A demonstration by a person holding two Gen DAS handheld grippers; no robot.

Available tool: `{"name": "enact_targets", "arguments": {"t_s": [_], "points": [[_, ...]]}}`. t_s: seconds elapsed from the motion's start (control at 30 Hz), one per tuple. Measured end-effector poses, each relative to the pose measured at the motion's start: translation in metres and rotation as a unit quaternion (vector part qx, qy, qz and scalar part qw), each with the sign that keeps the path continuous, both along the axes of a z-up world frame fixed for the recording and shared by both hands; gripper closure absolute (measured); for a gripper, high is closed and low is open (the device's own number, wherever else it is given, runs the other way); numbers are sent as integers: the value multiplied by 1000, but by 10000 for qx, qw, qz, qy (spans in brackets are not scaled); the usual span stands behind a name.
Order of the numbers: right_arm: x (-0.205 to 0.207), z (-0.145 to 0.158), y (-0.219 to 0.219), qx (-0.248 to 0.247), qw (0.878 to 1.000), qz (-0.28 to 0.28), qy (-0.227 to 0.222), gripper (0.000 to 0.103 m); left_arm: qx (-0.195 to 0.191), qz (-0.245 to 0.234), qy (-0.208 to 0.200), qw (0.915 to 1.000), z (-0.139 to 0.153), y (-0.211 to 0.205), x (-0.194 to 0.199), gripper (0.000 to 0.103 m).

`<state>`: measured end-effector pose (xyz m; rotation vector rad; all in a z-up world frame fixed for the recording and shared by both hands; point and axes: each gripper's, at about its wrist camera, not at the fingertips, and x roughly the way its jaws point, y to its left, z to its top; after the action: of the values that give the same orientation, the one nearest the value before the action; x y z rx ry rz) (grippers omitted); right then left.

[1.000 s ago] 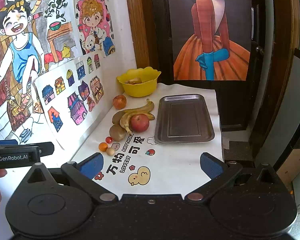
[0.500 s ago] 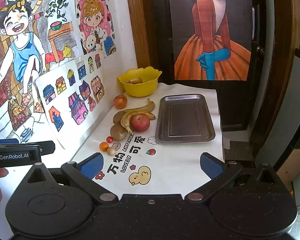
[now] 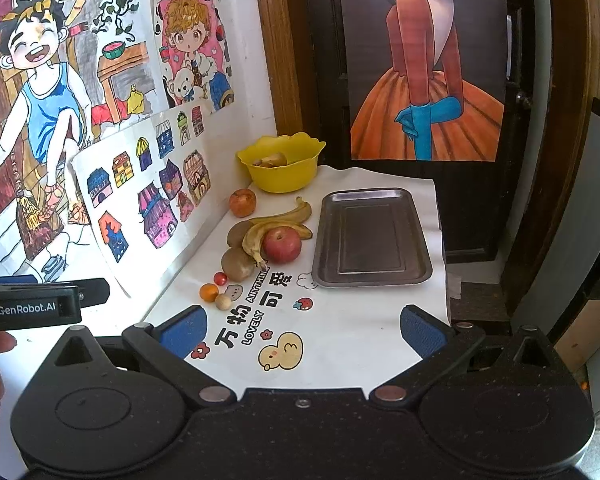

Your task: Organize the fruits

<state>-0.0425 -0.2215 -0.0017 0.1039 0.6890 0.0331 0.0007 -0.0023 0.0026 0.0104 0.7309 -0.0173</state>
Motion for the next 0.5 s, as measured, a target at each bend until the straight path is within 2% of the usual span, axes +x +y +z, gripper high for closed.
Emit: {"name": "enact_targets", "arguments": {"t_s": [0.3,0.5], "points": [[1,-1,0,-9,10000,22,10,1,-29,62,49,10000,-4,1,3,1],[10,-5,-2,-48,9998,194,7,1,-102,271,146,9995,-13,1,11,0]]}}
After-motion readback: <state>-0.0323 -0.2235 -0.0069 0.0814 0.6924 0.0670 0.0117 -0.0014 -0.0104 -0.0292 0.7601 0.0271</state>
